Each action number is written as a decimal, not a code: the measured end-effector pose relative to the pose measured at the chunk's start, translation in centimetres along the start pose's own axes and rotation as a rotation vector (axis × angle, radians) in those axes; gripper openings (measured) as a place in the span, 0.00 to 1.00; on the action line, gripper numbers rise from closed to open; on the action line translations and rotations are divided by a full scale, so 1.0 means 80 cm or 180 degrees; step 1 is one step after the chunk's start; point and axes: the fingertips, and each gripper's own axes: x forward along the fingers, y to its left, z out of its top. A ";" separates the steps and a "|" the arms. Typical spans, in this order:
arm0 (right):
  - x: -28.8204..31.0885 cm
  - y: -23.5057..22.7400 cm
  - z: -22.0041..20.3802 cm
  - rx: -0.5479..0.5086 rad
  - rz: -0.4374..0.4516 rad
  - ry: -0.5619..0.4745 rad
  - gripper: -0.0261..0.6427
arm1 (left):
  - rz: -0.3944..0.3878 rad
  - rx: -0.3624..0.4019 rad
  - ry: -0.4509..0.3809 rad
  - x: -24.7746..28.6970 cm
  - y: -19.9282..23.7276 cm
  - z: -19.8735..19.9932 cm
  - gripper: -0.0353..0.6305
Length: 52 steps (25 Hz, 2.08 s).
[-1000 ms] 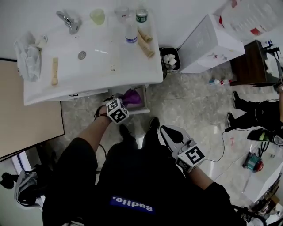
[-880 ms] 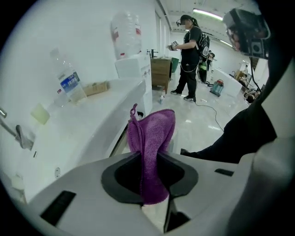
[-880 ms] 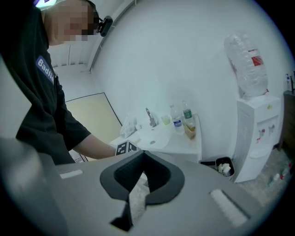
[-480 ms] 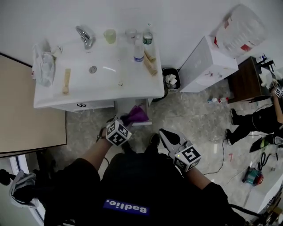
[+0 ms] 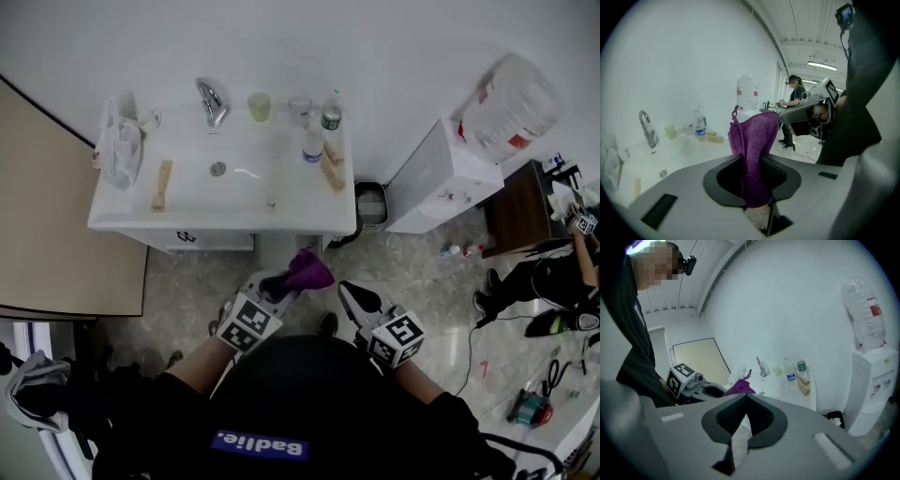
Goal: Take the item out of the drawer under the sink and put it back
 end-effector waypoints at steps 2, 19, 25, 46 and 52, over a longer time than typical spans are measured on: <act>0.005 0.006 0.009 -0.0028 0.0054 -0.0035 0.04 | -0.0006 -0.0083 -0.0170 -0.017 -0.002 0.020 0.19; 0.033 0.049 0.018 -0.0186 0.0275 0.0107 0.04 | -0.0232 -0.0373 -0.1190 -0.095 -0.044 0.109 0.19; 0.036 0.050 0.017 -0.0191 0.0255 0.0118 0.04 | -0.0257 -0.0441 -0.1228 -0.098 -0.043 0.104 0.19; 0.033 0.048 0.017 -0.0251 0.0227 0.0053 0.04 | -0.0321 -0.0478 -0.1259 -0.092 -0.045 0.098 0.19; 0.030 0.047 0.012 -0.0247 0.0209 0.0062 0.04 | -0.0286 -0.0494 -0.1159 -0.082 -0.042 0.089 0.19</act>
